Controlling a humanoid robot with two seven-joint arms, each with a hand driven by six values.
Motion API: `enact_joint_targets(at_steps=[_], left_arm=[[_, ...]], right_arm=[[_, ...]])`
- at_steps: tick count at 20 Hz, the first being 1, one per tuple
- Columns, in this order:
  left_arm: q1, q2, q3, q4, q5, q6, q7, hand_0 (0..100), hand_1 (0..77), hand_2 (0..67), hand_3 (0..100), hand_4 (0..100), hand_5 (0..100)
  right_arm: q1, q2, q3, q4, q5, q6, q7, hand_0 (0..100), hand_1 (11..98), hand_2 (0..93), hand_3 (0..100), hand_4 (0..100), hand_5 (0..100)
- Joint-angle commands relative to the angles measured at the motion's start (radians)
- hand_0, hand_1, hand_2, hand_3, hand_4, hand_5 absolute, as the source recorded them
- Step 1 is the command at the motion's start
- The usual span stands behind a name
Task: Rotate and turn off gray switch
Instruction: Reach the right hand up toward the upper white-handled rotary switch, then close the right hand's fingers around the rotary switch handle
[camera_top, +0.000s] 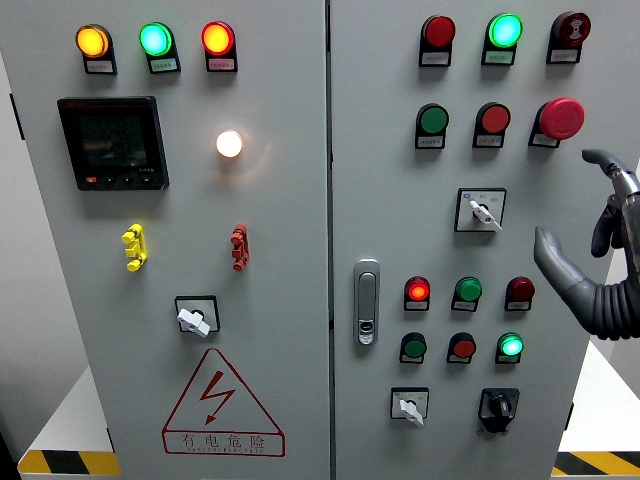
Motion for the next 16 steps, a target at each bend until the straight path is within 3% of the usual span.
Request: enact_joint_targets(at_steps=[1, 3, 7, 16], left_arm=[[0.0, 0.0, 0.0, 0.0, -0.001, 0.0, 0.0, 0, 0.0, 12.9, 18, 9, 12], [0.0, 0.0, 0.0, 0.0, 0.001, 0.0, -0.001, 0, 0.0, 12.9, 18, 9, 12], [0.0, 0.0, 0.0, 0.0, -0.001, 0.0, 0.0, 0, 0.0, 12.9, 18, 9, 12], [0.0, 0.0, 0.0, 0.0, 0.001, 0.0, 0.0, 0, 0.0, 12.9, 18, 9, 12]], right_arm=[[0.017, -0.0008, -0.012, -0.026, 0.042, -0.002, -0.047, 38, 36.0, 44.0, 87, 82, 100], [0.023, -0.0008, -0.029, -0.042, 0.053, -0.003, -0.077, 35, 35.9, 46.3, 87, 82, 100], [0.027, -0.0023, -0.031, -0.067, 0.054, -0.003, -0.08, 32, 35.8, 53.1, 87, 82, 100], [0.076, -0.0023, -0.072, -0.157, 0.054, -0.015, -0.103, 25, 34.0, 55.9, 86, 83, 100]])
